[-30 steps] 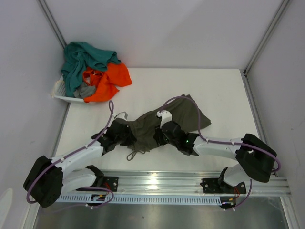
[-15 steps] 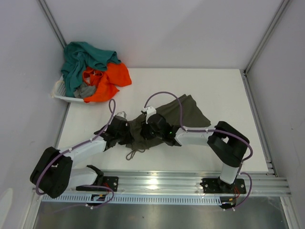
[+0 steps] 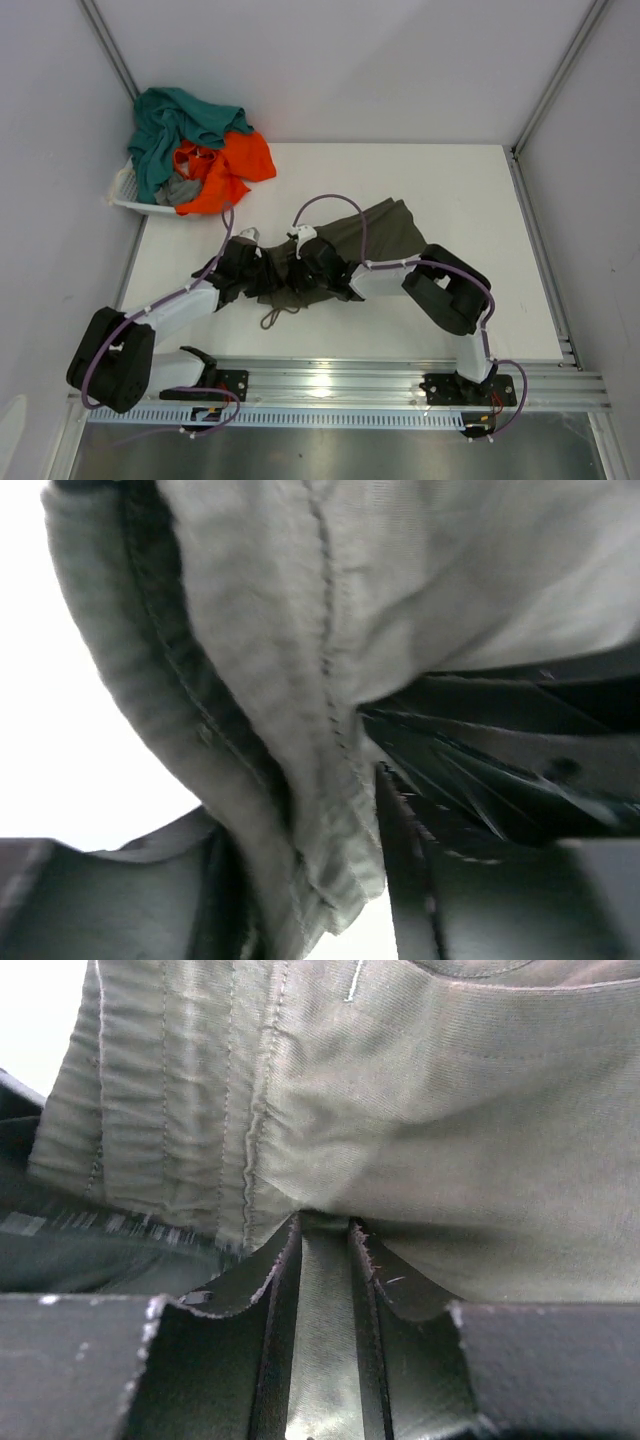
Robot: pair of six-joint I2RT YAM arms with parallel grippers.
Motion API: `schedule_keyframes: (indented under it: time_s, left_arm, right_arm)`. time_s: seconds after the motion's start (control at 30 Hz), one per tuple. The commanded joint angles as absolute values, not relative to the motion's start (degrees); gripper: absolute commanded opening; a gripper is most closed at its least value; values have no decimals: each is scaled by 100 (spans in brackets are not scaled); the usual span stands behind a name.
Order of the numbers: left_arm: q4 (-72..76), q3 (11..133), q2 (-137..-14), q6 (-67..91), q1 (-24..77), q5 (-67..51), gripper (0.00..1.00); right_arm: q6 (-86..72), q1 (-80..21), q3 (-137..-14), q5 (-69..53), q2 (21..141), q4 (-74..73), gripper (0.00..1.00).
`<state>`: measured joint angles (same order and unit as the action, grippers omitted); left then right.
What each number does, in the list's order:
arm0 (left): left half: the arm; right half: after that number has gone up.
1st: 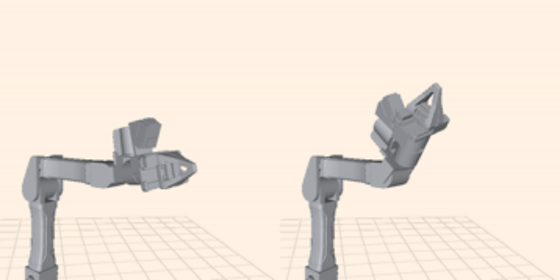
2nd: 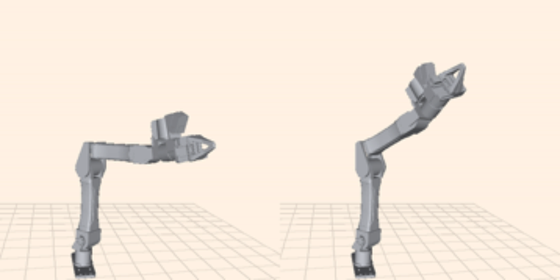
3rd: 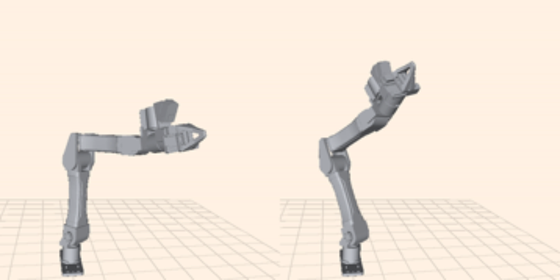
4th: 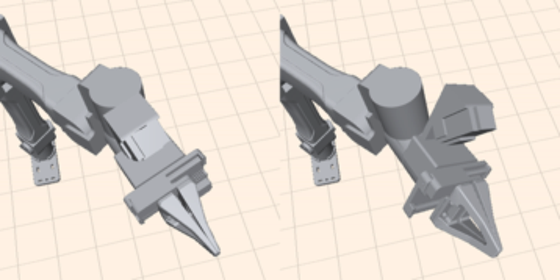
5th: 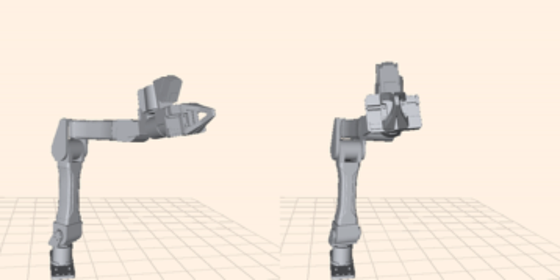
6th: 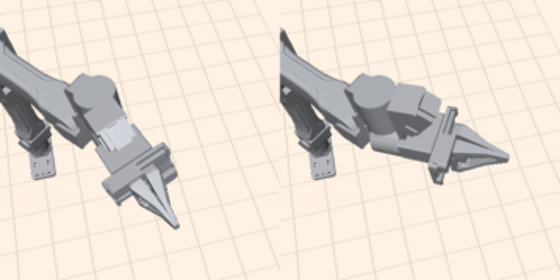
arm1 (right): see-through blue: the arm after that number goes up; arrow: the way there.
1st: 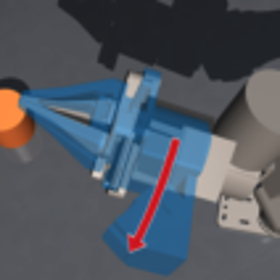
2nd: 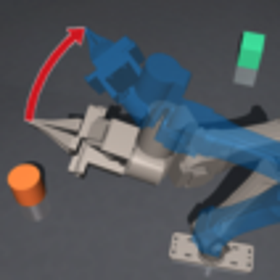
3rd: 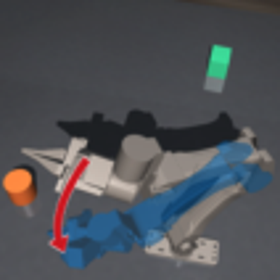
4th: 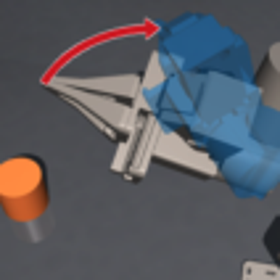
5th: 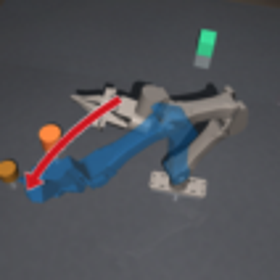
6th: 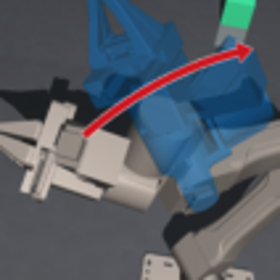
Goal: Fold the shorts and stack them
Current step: Fold the shorts
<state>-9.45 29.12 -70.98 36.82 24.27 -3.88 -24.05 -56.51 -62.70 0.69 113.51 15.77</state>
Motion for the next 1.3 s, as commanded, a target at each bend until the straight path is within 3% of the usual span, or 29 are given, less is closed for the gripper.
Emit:
schedule_keyframes:
  time_s: [0.0, 0.17, 0.3, 0.73, 1.0, 1.27]
  left_arm:
    - [-1019, 2909, -6759, 3604, 2312, -483, 52]
    - [-1134, 2734, -6469, 3691, 2162, -404, 74]
    - [-1143, 2654, -6363, 3753, 2109, -422, 79]
    - [-905, 2645, -6688, 3849, 2109, -317, 80]
    - [455, 2329, -7400, 4113, 2109, -571, 79]
    - [817, 2294, -7875, 4210, 2109, -720, 75]
  right_arm:
    - [-2513, -5616, -6521, -149, 11663, 1670, 28]
    - [-2601, -5564, -6531, -123, 11742, 1652, 27]
    - [-2680, -5458, -6452, -114, 11733, 1652, 27]
    - [-2865, -5177, -5915, -176, 11461, 1934, 25]
    - [-2769, -5247, -5907, -220, 11408, 1907, 25]
    - [-2672, -5335, -5915, -176, 11276, 1837, 25]
